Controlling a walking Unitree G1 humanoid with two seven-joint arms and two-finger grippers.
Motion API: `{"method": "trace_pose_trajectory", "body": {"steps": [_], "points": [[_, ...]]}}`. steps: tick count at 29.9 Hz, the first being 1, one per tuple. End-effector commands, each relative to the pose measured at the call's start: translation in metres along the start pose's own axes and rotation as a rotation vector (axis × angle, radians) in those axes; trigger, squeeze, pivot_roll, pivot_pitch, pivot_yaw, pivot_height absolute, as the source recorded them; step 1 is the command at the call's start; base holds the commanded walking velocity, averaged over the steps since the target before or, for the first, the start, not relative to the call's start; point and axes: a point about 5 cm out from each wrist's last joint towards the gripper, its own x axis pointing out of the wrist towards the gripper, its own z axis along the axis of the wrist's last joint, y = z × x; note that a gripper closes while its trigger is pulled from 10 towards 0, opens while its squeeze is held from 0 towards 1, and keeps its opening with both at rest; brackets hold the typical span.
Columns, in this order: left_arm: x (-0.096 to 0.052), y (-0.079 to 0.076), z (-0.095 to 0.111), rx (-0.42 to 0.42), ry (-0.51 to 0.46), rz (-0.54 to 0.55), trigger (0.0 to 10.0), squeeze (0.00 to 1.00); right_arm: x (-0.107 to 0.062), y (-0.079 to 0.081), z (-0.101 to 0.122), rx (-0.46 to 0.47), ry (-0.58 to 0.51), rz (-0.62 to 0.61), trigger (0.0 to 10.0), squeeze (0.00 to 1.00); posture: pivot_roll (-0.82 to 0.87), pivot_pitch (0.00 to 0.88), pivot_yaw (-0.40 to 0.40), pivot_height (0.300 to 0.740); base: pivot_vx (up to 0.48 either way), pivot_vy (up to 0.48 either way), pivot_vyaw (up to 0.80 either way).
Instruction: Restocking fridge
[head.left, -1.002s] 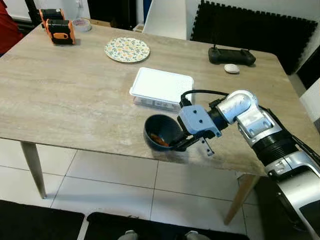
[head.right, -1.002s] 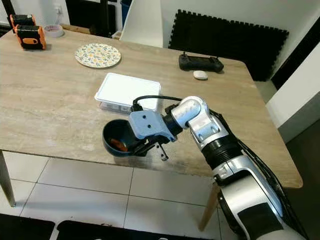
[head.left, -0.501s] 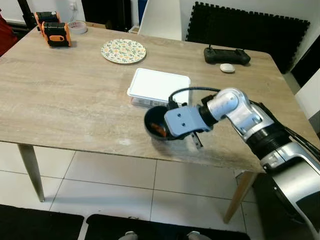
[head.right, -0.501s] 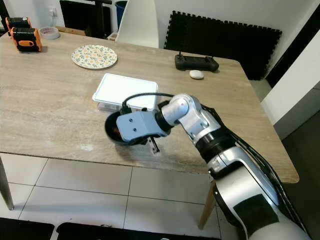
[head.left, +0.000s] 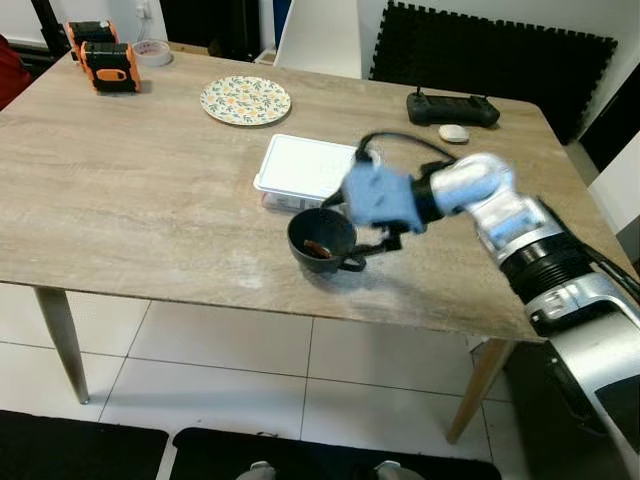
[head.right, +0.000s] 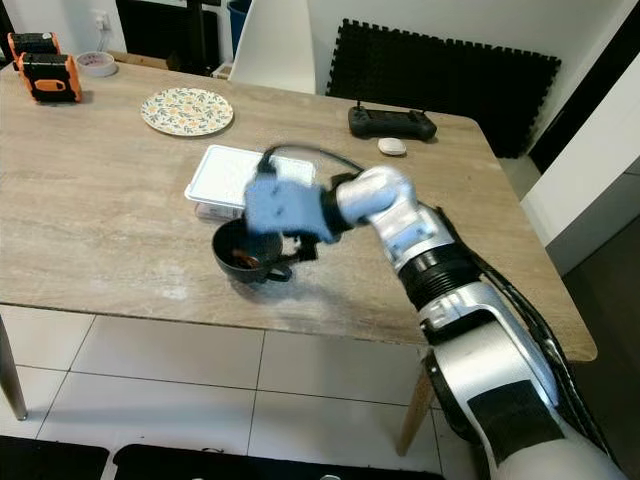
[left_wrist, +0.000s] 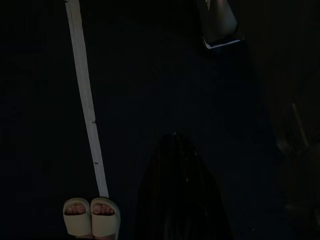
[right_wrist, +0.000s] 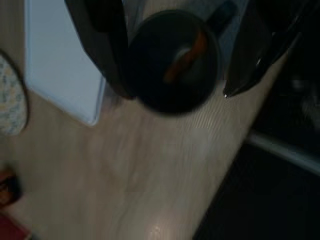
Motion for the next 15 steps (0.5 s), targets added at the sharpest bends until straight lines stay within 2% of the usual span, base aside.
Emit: {"method": "trace_pose_trajectory", "body": {"steps": [1, 4, 6, 7, 8, 9, 10, 11, 12, 14, 15], "points": [[0.004, -0.025, 0.023, -0.016, -0.083, -0.076, 10.0, 0.0, -0.017, 0.001, 0.001, 0.089, -0.112, -0.023, 10.0, 0.0, -0.1, 0.084, -0.118, 0.74, 0.0, 0.0, 0.0], [0.005, -0.026, 0.023, -0.011, -0.078, -0.082, 10.0, 0.0, -0.025, 0.001, 0.001, 0.144, -0.185, -0.085, 10.0, 0.0, -0.1, 0.084, -0.117, 0.74, 0.0, 0.0, 0.0], [0.005, -0.026, 0.022, -0.002, -0.073, -0.087, 10.0, 0.0, -0.025, 0.002, -0.002, 0.178, -0.212, -0.129, 10.0, 0.0, -0.1, 0.082, -0.115, 0.74, 0.0, 0.0, 0.0], [0.005, -0.026, 0.021, 0.003, -0.067, -0.093, 10.0, 0.0, -0.021, 0.005, -0.008, 0.224, -0.238, -0.179, 10.0, 0.0, -0.1, 0.08, -0.113, 0.74, 0.0, 0.0, 0.0], [0.005, -0.026, 0.021, 0.003, -0.067, -0.093, 10.0, 0.0, -0.021, 0.005, -0.008, 0.224, -0.238, -0.179, 10.0, 0.0, -0.1, 0.08, -0.113, 0.74, 0.0, 0.0, 0.0], [0.004, -0.026, 0.02, 0.01, -0.061, -0.097, 10.0, 0.0, -0.012, 0.01, -0.02, 0.302, -0.239, -0.269, 10.0, 0.0, -0.1, 0.079, -0.111, 0.74, 0.0, -0.364, 0.0], [0.004, -0.026, 0.02, 0.01, -0.061, -0.097, 10.0, 0.0, -0.012, 0.01, -0.02, 0.302, -0.239, -0.269, 10.0, 0.0, -0.1, 0.079, -0.111, 0.74, 0.0, -0.364, 0.0], [0.004, -0.024, 0.019, 0.013, -0.056, -0.096, 10.0, 0.0, 0.001, 0.02, -0.037, 0.394, -0.215, -0.345, 10.0, 0.0, -0.1, 0.074, -0.107, 0.74, 0.0, -0.439, 0.0], [0.004, -0.024, 0.019, 0.013, -0.056, -0.096, 10.0, 0.0, 0.001, 0.02, -0.037, 0.394, -0.215, -0.345, 10.0, 0.0, -0.1, 0.074, -0.107, 0.74, 0.0, -0.439, 0.0], [0.004, -0.021, 0.018, 0.015, -0.05, -0.093, 10.0, 0.0, 0.028, 0.051, -0.061, 0.569, -0.2, -0.391, 10.0, 0.0, -0.1, 0.071, -0.1, 0.74, 0.0, -0.471, 0.0], [0.004, -0.021, 0.018, 0.015, -0.05, -0.093, 10.0, 0.0, 0.028, 0.051, -0.061, 0.569, -0.2, -0.391, 10.0, 0.0, -0.1, 0.071, -0.1, 0.74, 0.0, -0.469, 0.0]]}}
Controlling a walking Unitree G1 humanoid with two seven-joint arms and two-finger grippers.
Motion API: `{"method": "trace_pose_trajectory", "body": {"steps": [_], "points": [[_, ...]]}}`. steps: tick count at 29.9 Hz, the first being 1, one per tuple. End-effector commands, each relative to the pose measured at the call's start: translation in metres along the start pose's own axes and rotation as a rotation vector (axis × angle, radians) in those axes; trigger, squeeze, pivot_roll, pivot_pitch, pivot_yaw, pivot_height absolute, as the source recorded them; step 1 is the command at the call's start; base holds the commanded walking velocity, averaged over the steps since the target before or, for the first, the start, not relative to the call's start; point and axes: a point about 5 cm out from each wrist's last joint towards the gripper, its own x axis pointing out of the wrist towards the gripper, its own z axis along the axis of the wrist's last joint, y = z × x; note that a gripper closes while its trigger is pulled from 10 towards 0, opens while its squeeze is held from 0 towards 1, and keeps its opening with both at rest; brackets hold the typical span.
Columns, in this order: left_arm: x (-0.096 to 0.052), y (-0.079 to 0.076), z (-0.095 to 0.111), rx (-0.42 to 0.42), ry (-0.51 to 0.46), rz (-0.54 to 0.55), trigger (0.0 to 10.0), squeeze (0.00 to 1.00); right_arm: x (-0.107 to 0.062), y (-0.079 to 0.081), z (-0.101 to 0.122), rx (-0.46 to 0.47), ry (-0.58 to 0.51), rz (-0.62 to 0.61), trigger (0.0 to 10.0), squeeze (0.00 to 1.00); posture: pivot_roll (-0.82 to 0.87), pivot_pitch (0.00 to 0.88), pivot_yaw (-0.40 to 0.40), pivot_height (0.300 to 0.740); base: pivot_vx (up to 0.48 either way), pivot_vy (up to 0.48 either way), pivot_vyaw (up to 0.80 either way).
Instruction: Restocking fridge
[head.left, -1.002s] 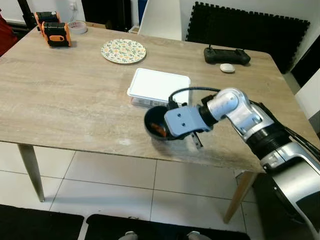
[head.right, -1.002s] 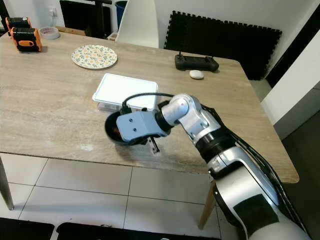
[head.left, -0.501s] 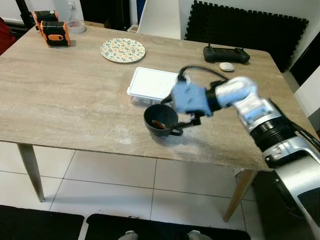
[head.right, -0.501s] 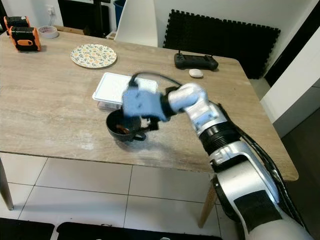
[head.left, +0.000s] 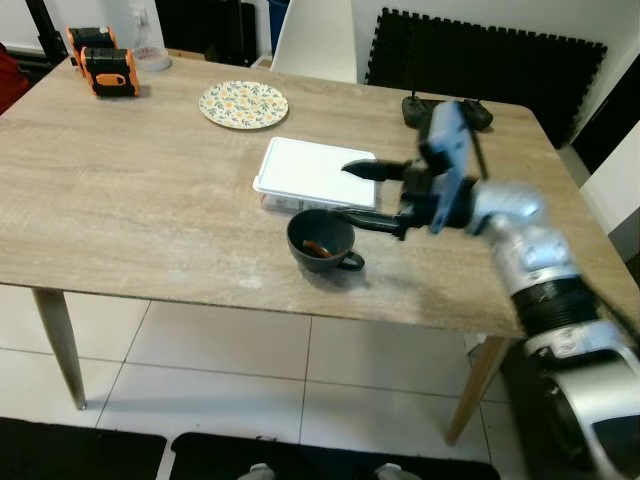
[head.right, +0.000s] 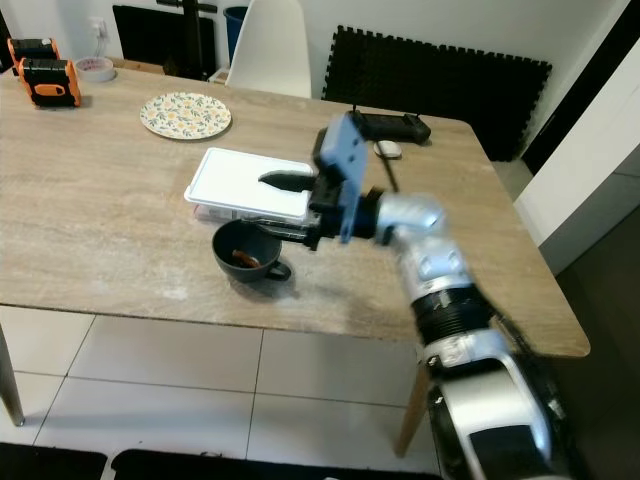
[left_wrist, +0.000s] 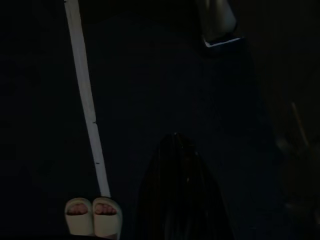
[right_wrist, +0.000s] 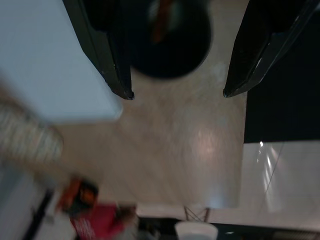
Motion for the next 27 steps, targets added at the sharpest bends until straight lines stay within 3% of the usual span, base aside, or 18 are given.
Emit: {"method": "trace_pose_trajectory", "body": {"steps": [1, 2, 3, 5, 9, 18, 27], "points": [[0.004, -0.021, 0.021, 0.01, -0.078, -0.087, 10.0, 0.0, -0.005, -0.003, -0.004, 0.012, 0.031, -0.036, 10.0, 0.0, -0.1, 0.071, -0.1, 0.74, 0.0, -0.469, 0.0], [0.003, -0.019, 0.022, 0.013, -0.078, -0.088, 10.0, 0.0, -0.001, 0.019, -0.03, 0.113, 0.038, -0.037, 10.0, 0.0, -0.1, 0.072, -0.095, 0.74, 0.0, -0.469, 0.0], [0.004, -0.019, 0.022, 0.013, -0.078, -0.088, 10.0, 0.0, 0.0, 0.025, -0.035, 0.134, 0.043, -0.037, 10.0, 0.0, -0.1, 0.072, -0.095, 0.74, 0.0, -0.469, 0.0], [0.004, -0.019, 0.022, 0.013, -0.078, -0.088, 10.0, 0.0, 0.0, 0.025, -0.035, 0.134, 0.043, -0.037, 10.0, 0.0, -0.1, 0.072, -0.095, 0.74, 0.0, -0.469, 0.0], [0.004, -0.017, 0.024, 0.013, -0.084, -0.079, 10.0, 0.0, 0.003, 0.042, -0.044, 0.197, 0.034, -0.018, 10.0, 0.0, -0.1, 0.072, -0.094, 0.74, 0.0, -0.418, 0.0], [0.004, -0.016, 0.025, 0.001, -0.088, -0.067, 10.0, 0.0, 0.008, 0.05, -0.036, 0.214, -0.007, -0.032, 10.0, 0.0, -0.1, 0.069, -0.093, 0.74, 0.0, -0.091, 0.0], [0.004, -0.019, 0.025, 0.006, -0.088, -0.075, 10.0, 0.0, 0.029, 0.06, -0.053, 0.216, 0.055, -0.124, 10.0, 0.0, -0.1, 0.069, -0.088, 0.74, 0.0, 0.0, 0.0]]}}
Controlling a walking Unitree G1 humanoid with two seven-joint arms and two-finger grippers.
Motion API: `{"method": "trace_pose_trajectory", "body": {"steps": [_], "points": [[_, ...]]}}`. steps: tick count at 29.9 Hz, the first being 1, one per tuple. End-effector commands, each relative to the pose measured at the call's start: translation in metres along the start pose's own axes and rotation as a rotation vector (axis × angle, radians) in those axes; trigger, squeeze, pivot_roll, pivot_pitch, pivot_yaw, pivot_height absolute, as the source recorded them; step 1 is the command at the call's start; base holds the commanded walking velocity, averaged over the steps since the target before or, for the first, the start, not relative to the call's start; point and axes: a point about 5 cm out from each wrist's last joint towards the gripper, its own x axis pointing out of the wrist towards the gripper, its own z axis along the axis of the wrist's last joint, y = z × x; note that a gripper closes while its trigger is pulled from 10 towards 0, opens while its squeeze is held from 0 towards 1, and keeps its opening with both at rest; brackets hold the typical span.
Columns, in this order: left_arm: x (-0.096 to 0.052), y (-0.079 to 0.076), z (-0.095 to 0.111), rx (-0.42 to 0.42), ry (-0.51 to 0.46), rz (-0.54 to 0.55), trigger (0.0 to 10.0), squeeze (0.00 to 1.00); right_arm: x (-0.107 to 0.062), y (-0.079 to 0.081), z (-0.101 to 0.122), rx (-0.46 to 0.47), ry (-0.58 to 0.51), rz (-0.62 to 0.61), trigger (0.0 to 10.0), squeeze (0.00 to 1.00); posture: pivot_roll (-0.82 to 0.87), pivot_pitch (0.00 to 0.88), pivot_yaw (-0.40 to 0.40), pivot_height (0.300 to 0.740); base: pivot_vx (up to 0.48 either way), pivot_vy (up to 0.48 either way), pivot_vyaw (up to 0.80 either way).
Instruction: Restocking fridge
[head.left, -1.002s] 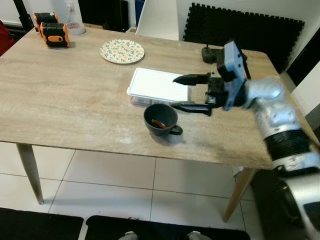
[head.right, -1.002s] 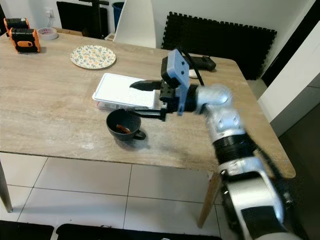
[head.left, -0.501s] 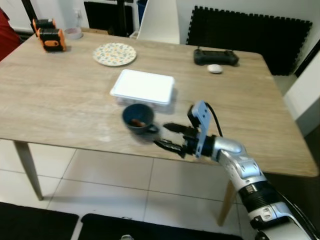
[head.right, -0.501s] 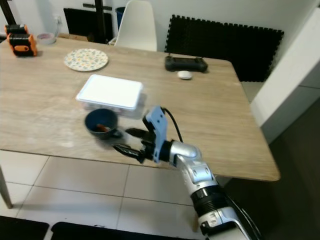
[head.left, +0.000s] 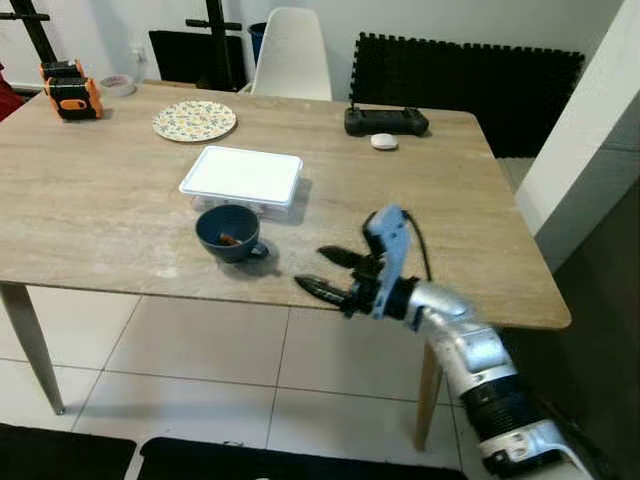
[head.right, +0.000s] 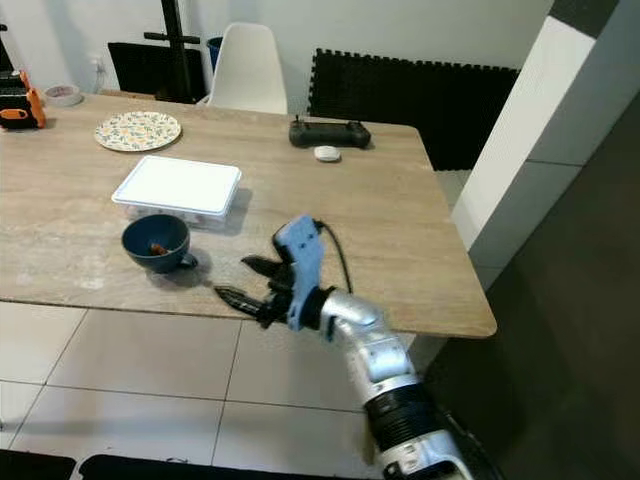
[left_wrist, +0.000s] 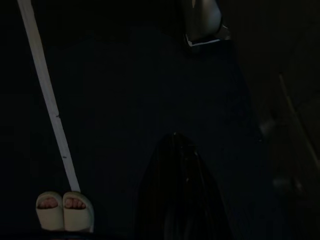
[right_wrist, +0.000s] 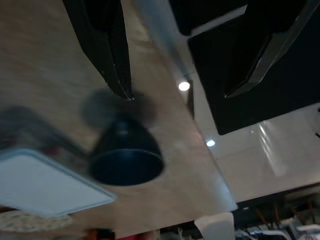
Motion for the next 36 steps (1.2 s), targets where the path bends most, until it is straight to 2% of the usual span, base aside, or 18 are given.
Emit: {"method": "trace_pose_trajectory", "body": {"steps": [1, 7, 13, 20, 24, 30, 36], "points": [[0.004, -0.014, 0.029, 0.004, -0.108, -0.049, 10.0, 0.0, -0.001, -0.004, -0.005, -0.007, 0.016, -0.043, 10.0, 0.0, -0.1, 0.069, -0.088, 0.74, 0.0, 0.0, 0.0], [0.004, -0.014, 0.03, 0.005, -0.109, -0.049, 10.0, 0.0, 0.005, -0.009, -0.005, -0.017, 0.018, -0.104, 10.0, 0.0, -0.1, 0.069, -0.089, 0.74, 0.0, 0.0, 0.0], [0.004, -0.015, 0.03, 0.001, -0.111, -0.048, 10.0, 0.0, 0.005, -0.022, -0.002, 0.019, 0.025, -0.203, 10.0, 0.0, -0.09, 0.066, -0.093, 0.74, 0.0, 0.0, 0.79], [0.004, -0.016, 0.029, 0.003, -0.107, -0.053, 10.0, 0.0, -0.003, -0.032, 0.015, 0.057, -0.121, -0.255, 10.0, 0.0, -0.1, 0.063, -0.092, 0.74, 0.0, 0.0, 0.78], [0.004, -0.017, 0.032, 0.004, -0.111, -0.055, 10.0, 0.0, -0.005, -0.038, 0.021, 0.07, -0.162, -0.282, 10.0, 0.0, -0.1, 0.059, -0.09, 0.74, 0.0, 0.0, 0.78], [0.004, -0.018, 0.033, 0.007, -0.113, -0.061, 10.0, 0.0, -0.008, -0.043, 0.026, 0.057, -0.193, -0.322, 10.0, 0.0, -0.1, 0.059, -0.089, 0.74, 0.0, 0.0, 0.71], [0.004, -0.018, 0.032, 0.021, -0.1, -0.067, 10.0, 0.0, -0.01, -0.051, 0.023, 0.061, -0.176, -0.398, 10.0, 0.0, -0.1, 0.059, -0.089, 0.74, 0.0, -0.153, 0.0]]}}
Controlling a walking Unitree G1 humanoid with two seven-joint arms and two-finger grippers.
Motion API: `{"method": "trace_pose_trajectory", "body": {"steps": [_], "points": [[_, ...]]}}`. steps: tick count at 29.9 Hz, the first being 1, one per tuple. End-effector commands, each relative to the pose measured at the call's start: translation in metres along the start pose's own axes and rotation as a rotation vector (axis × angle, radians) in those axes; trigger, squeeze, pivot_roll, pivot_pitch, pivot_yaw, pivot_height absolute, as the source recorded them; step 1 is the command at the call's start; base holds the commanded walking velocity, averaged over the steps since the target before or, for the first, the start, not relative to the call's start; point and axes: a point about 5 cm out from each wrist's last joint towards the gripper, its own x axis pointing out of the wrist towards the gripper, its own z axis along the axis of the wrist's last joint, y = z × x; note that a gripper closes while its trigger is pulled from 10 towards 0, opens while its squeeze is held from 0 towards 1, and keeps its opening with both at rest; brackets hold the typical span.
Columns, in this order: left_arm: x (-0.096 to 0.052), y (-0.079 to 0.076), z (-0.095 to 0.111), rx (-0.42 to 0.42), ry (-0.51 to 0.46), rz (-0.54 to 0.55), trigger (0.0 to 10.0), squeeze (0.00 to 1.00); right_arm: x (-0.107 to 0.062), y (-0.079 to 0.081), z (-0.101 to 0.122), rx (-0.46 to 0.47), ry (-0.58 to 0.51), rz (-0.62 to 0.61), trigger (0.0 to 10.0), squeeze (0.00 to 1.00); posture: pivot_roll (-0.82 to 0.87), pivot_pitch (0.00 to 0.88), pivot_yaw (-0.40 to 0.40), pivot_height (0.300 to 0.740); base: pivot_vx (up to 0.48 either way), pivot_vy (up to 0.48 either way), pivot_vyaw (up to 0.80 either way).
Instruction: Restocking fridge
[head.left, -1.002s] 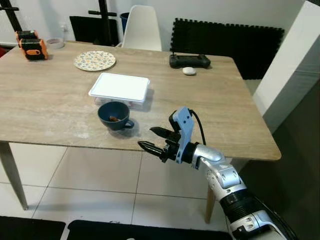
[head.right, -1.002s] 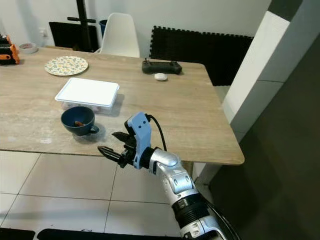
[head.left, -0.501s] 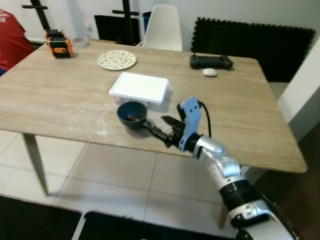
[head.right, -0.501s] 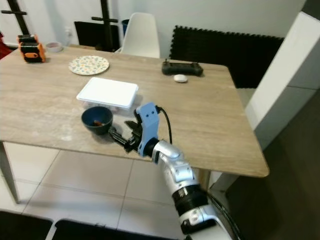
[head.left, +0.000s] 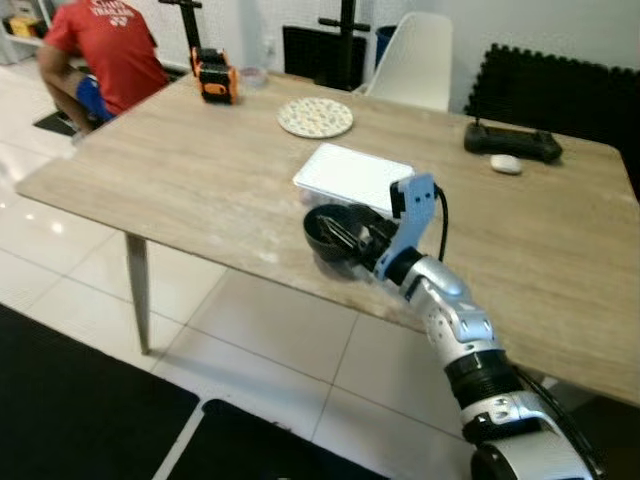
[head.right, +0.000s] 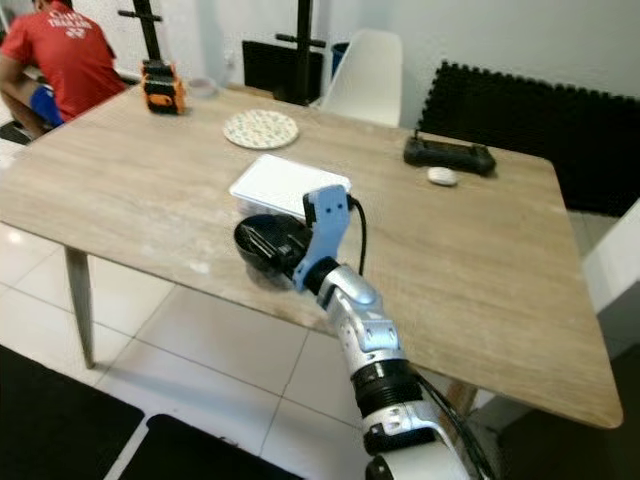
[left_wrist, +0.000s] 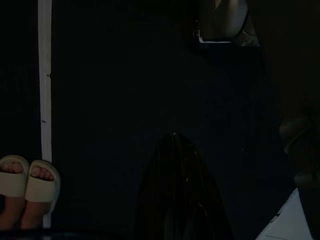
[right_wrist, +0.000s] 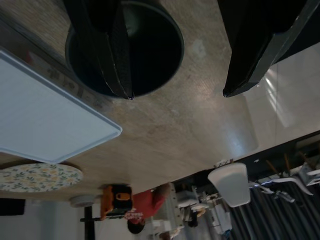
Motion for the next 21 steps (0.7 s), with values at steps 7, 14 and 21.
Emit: {"method": "trace_pose_trajectory", "body": {"steps": [7, 14, 21], "points": [[0.003, -0.01, 0.022, -0.006, -0.082, -0.024, 10.0, 0.0, -0.004, -0.004, -0.01, -0.061, 0.077, 0.003, 10.0, 0.0, -0.1, 0.067, -0.087, 0.74, 0.0, -0.118, 0.0], [0.003, -0.009, 0.02, -0.004, -0.08, -0.022, 10.0, 0.0, -0.009, -0.009, -0.019, -0.122, 0.156, 0.02, 10.0, 0.0, -0.1, 0.065, -0.088, 0.74, 0.0, 0.0, 0.0], [0.003, -0.008, 0.021, 0.001, -0.083, -0.024, 10.0, 0.0, -0.013, -0.018, -0.029, -0.157, 0.21, -0.045, 10.0, 1.0, -0.09, 0.062, -0.087, 0.74, 0.0, 0.0, 0.0]]}}
